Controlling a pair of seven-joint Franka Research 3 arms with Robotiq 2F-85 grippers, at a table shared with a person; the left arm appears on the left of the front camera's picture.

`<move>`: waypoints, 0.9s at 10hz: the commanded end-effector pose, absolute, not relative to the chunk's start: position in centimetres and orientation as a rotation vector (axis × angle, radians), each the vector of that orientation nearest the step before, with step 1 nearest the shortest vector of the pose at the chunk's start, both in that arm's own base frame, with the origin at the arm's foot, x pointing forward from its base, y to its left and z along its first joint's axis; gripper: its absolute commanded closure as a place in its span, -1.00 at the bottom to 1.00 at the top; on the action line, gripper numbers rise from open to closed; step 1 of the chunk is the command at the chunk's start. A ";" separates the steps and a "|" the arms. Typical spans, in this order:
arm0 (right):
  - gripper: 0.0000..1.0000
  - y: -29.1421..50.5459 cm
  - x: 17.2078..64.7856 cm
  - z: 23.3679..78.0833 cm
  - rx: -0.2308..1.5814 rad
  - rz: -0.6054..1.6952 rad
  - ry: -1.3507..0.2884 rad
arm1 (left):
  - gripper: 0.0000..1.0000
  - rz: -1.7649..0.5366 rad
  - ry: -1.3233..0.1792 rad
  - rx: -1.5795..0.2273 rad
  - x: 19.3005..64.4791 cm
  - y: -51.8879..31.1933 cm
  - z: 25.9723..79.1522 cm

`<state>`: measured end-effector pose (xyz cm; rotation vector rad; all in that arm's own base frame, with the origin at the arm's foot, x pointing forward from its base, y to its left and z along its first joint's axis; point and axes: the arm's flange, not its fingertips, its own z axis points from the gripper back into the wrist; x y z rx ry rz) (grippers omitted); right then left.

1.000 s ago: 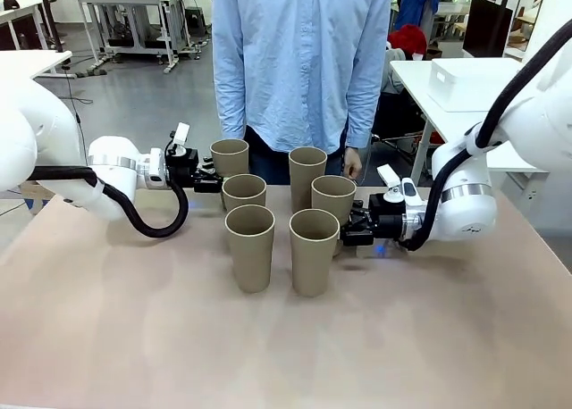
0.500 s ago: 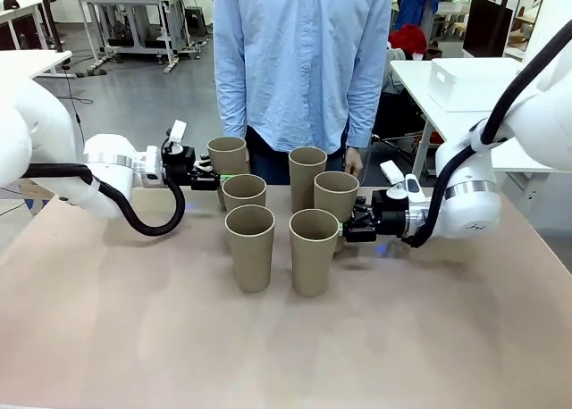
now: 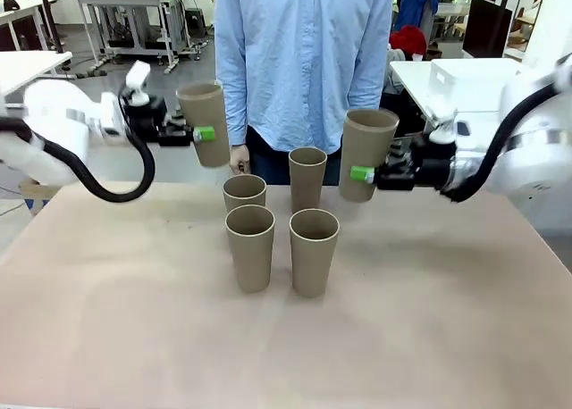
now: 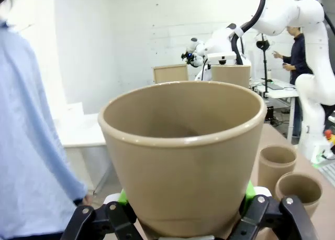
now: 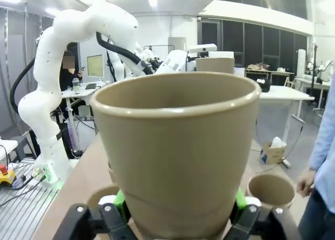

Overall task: Stack the cups and store them in the basket.
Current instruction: Pick up two Reusable plastic cups , one in each hand.

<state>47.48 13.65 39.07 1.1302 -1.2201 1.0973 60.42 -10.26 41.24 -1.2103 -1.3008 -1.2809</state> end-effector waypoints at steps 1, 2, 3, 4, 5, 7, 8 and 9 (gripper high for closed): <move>-0.67 13.6 43.9 43.4 1.042 1.074 -1.246 | -0.71 -1.296 -1.299 -1.182 56.5 -11.0 46.2; -0.67 12.4 42.2 44.8 1.033 1.084 -1.245 | -0.71 -1.305 -1.275 -1.165 54.4 -10.7 47.5; -0.67 11.0 40.7 45.3 1.032 1.092 -1.236 | -0.71 -1.306 -1.246 -1.171 52.4 -9.7 48.0; -0.67 9.2 39.6 45.2 1.027 1.087 -1.227 | -0.71 -1.317 -1.200 -1.177 50.2 -8.4 47.7; -0.67 7.0 38.7 44.7 1.033 1.084 -1.218 | -0.71 -1.338 -1.164 -1.184 48.1 -7.0 46.5; -0.67 3.6 37.0 42.6 1.076 1.066 -1.221 | -0.71 -1.369 -1.189 -1.157 44.2 -5.1 43.2; -0.67 2.1 36.0 41.4 1.091 1.051 -1.240 | -0.71 -1.366 -1.186 -1.149 42.1 -3.8 41.7; -0.67 0.6 34.6 40.0 1.114 1.028 -1.275 | -0.71 -1.357 -1.240 -1.160 39.9 -1.9 40.6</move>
